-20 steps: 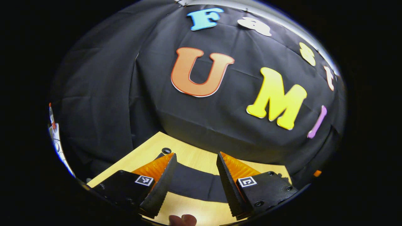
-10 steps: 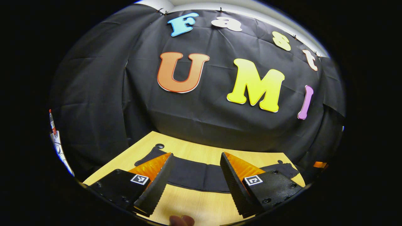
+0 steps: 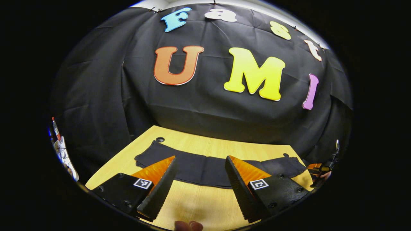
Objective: Grasp the waist and the cuffs of the jeans and fold them to make the two legs overlap; first hold the waist and fold one-third of the jeans toward the cuffs, then hold the cuffs and fold the remaining one-third in the same direction to finish folding.
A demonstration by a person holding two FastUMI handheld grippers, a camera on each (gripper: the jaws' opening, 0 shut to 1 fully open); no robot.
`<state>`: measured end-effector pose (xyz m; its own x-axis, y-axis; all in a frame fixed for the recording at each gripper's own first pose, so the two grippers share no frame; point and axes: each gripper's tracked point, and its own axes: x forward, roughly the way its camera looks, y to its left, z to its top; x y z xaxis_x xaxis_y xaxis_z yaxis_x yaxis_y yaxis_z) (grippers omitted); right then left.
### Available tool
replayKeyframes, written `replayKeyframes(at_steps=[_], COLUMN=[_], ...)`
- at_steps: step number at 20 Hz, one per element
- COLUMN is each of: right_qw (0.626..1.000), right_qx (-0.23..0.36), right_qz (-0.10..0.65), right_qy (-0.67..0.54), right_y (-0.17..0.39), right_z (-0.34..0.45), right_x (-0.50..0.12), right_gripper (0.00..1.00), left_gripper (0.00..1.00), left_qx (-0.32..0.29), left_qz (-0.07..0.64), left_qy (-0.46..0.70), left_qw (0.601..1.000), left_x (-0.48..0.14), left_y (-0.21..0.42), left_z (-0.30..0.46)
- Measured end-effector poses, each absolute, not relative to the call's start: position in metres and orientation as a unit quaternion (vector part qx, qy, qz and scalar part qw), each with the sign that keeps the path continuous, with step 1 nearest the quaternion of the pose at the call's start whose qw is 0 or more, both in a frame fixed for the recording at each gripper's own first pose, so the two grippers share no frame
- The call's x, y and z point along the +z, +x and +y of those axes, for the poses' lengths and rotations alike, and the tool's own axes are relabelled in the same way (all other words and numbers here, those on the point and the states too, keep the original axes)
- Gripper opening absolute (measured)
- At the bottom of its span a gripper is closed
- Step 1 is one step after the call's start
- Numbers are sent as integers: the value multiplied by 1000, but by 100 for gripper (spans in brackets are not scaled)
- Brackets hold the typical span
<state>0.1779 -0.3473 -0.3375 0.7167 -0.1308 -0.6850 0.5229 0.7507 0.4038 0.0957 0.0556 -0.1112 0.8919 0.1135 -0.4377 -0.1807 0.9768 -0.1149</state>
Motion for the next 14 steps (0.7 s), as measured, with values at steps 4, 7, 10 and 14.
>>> replayKeyframes(at_steps=[4,7,10,14], right_qw=[853,847,852,851], right_qx=[-212,-216,-217,-236], right_qz=[324,323,330,323], right_qy=[350,363,344,340], right_y=[204,221,230,234], right_z=[-366,-366,-362,-368], right_x=[-356,-367,-376,-383], right_gripper=[94,99,93,98], left_gripper=[94,95,94,94], left_qx=[88,95,102,110], left_qz=[242,250,251,256], left_qy=[-74,-69,-65,-65], left_qw=[963,961,960,958], left_x=[-119,-121,-121,-122], left_y=[94,94,95,91], left_z=[53,54,54,56])
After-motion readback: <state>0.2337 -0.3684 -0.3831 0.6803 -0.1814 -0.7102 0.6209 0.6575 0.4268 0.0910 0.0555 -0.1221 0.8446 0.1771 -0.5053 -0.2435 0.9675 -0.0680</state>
